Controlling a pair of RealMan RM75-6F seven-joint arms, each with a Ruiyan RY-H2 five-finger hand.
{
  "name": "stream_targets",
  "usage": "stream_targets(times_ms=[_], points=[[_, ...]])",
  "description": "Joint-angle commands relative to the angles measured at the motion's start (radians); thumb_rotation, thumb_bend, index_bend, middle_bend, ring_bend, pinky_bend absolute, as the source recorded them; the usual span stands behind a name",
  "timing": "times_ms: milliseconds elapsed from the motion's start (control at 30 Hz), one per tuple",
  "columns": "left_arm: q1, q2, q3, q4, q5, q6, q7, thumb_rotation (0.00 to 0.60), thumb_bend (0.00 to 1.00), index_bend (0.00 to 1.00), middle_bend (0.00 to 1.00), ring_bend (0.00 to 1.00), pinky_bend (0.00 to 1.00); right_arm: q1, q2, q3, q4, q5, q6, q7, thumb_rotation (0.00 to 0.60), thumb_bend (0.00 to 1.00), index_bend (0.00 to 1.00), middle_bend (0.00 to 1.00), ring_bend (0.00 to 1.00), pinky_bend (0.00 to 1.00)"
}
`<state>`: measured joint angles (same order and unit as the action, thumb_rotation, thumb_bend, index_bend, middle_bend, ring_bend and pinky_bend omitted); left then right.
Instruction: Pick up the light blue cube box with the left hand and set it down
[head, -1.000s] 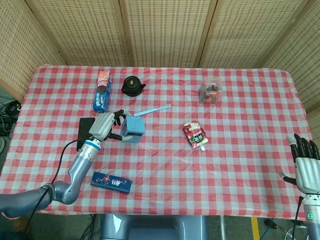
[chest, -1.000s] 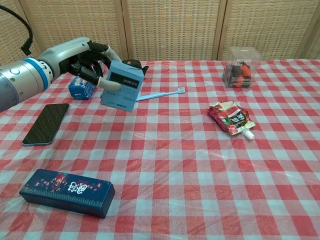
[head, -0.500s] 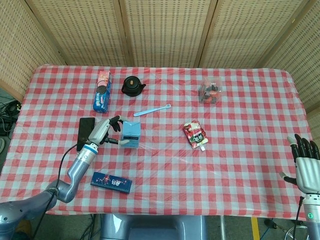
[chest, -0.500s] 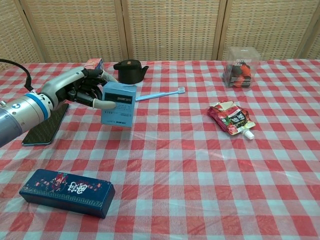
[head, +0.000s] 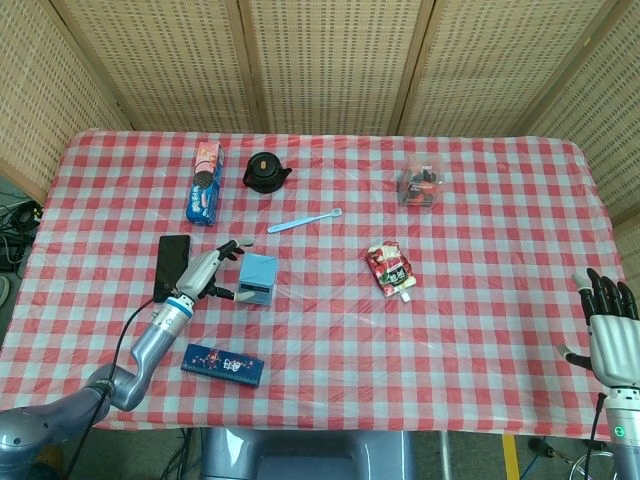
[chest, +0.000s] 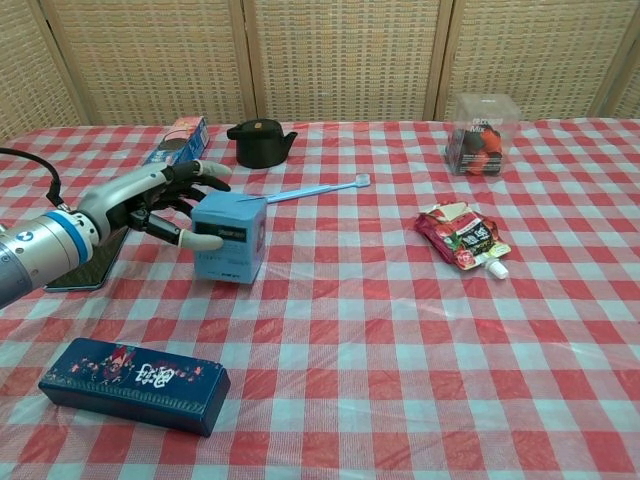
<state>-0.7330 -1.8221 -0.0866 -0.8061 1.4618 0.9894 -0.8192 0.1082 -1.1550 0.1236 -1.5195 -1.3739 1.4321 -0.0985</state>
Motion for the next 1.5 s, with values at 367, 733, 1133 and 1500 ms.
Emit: stream_targets(times_ms=[367,733,1133,1500], points=[[0.058,0.210,0.051,-0.207,0.121,0.194,0.227,0.600,0.00,0.00,0.00,0.00,0.00,-0.008,0.012,-0.003,-0.020,-0.019,0.021,0.010,0.600,0.00,0.00,0.00,0.00,0.00],[-0.029,0.412,0.019,-0.598,0.072,0.012,0.983,0.600,0.00,0.00,0.00,0.00,0.00,-0.008,0.014,-0.002,-0.024,-0.020,0.023,0.010,0.600,0.00,0.00,0.00,0.00,0.00],[-0.158,0.339,-0.051,-0.737,-0.356,-0.177,1.647,0.600,0.00,0.00,0.00,0.03,0.11,-0.007,0.007,0.001,-0.014,-0.007,0.019,-0.006,0.600,0.00,0.00,0.00,0.00,0.00],[-0.291,0.269,-0.049,-0.809,-0.772,-0.112,1.937,0.600,0.00,0.01,0.04,0.11,0.16,-0.001,0.001,0.004,-0.001,0.009,0.001,-0.007,0.600,0.00,0.00,0.00,0.00,0.00]])
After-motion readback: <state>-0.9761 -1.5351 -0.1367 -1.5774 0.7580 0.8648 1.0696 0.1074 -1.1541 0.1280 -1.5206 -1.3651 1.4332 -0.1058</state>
